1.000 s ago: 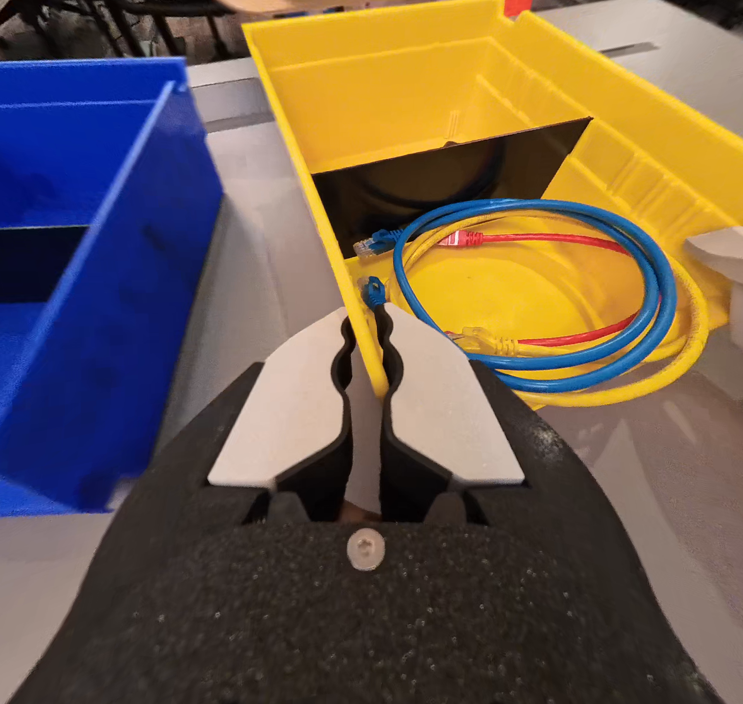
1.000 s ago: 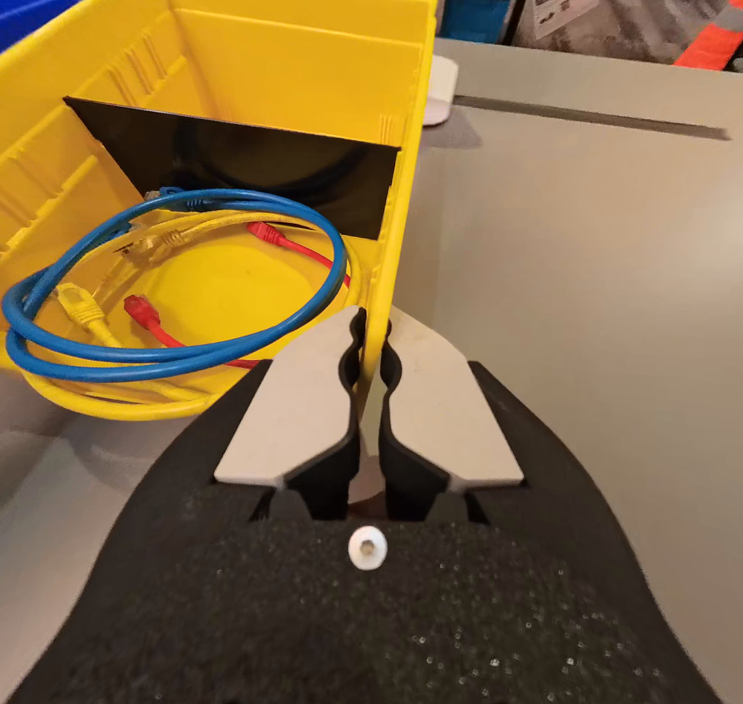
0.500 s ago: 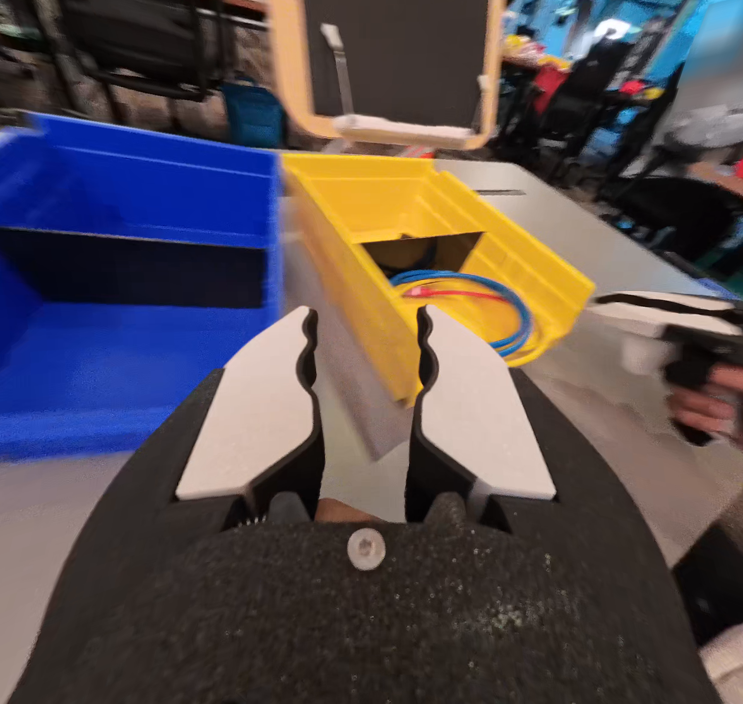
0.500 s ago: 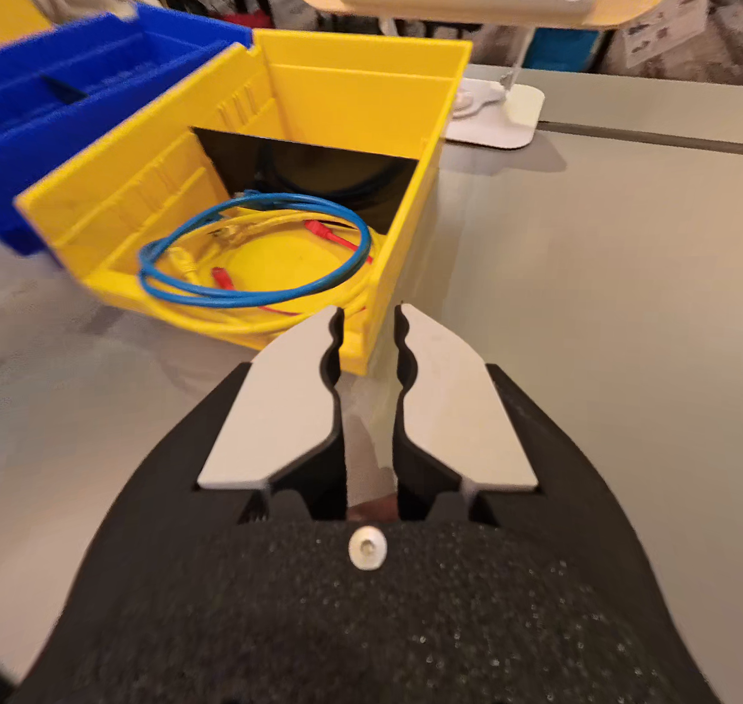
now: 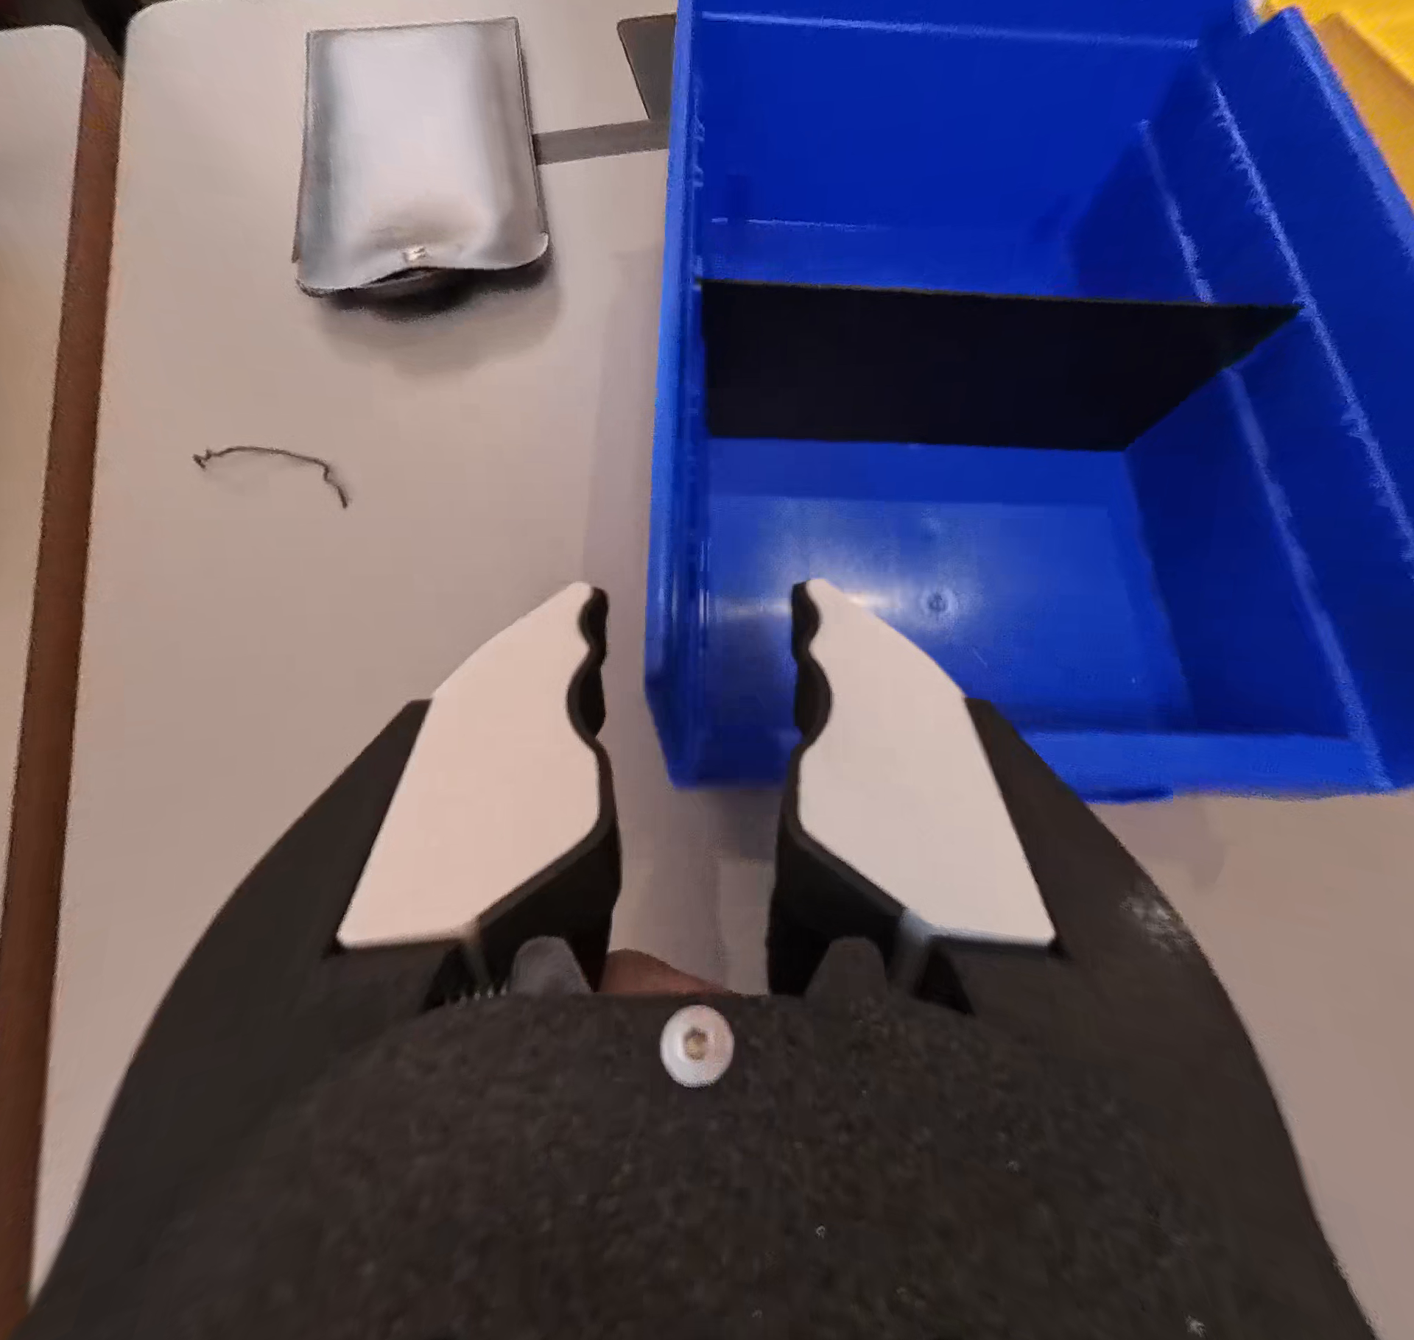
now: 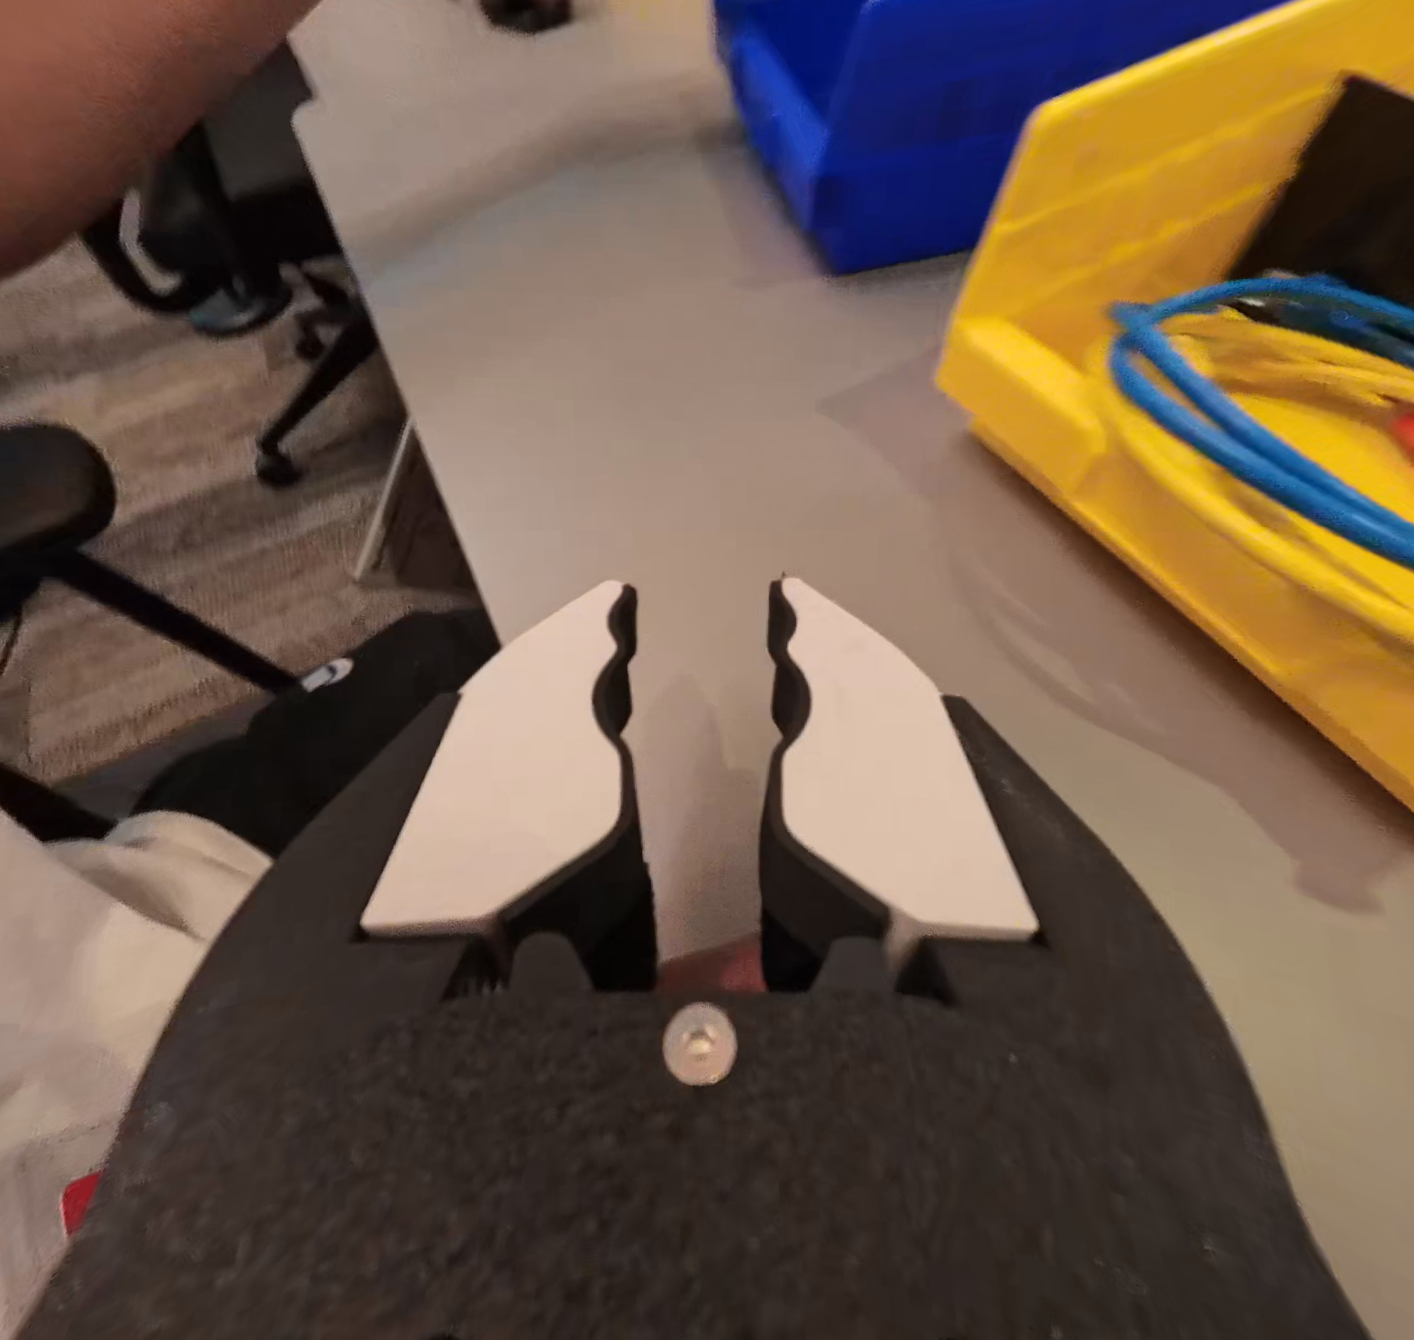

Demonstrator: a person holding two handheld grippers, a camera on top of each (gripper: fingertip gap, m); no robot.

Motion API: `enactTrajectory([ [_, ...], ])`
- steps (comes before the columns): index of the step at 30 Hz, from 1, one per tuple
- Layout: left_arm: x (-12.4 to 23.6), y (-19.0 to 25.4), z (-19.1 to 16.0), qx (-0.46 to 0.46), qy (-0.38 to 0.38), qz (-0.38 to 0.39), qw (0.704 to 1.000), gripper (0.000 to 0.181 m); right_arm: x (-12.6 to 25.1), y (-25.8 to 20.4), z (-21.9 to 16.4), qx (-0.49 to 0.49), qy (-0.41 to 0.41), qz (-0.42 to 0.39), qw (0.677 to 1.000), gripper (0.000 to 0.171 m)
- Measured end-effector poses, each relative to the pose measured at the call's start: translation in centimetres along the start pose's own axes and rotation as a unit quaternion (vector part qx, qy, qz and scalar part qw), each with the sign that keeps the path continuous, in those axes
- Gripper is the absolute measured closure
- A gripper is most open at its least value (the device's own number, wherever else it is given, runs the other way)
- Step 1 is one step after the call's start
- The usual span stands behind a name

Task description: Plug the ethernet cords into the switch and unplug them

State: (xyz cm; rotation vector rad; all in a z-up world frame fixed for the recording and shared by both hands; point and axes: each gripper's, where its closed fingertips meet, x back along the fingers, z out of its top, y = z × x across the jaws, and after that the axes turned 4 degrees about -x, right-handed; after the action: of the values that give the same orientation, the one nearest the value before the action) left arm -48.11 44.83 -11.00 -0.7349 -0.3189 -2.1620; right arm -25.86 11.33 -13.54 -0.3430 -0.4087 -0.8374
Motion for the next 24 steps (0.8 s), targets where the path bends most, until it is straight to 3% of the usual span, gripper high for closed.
enactTrajectory([
  [3, -1.3, -0.1, 0.5, 0.015, 0.003, -0.006, 1.0, 0.177, -1.7, -2.0, -0.2, 0.031, -0.027, 0.023, 0.999, 0.135],
  [5, -1.0, 0.6, 0.2, 0.045, 0.013, -0.027, 0.999, 0.178, -2.7, -2.0, 0.2, 0.048, -0.032, 0.014, 0.998, 0.132],
  [9, 1.5, 2.0, -1.7, 0.043, 0.034, 0.01, 0.998, 0.178, -4.7, 0.1, 2.5, 0.054, -0.013, -0.06, 0.997, 0.122],
  [13, 5.4, 5.0, -4.9, 0.037, 0.025, 0.056, 0.997, 0.178, -7.1, 2.2, 4.8, -0.013, 0.008, -0.11, 0.994, 0.103],
  [16, 8.8, 7.8, -7.5, 0.058, 0.01, 0.093, 0.994, 0.178, -8.9, 2.7, 6.5, -0.065, 0.037, -0.125, 0.989, 0.101],
  [18, 10.9, 9.9, -9.1, 0.061, 0.005, 0.11, 0.992, 0.178, -10.2, 2.4, 7.0, -0.115, 0.038, -0.115, 0.986, 0.108],
  [20, 12.6, 11.7, -10.2, 0.063, 0.015, 0.124, 0.99, 0.177, -10.8, 2.5, 6.7, -0.147, 0.024, -0.128, 0.981, 0.134],
  [24, 15.3, 14.4, -11.9, 0.055, 0.033, 0.164, 0.984, 0.175, -9.6, 2.9, 6.5, -0.123, 0.008, -0.182, 0.975, 0.162],
])
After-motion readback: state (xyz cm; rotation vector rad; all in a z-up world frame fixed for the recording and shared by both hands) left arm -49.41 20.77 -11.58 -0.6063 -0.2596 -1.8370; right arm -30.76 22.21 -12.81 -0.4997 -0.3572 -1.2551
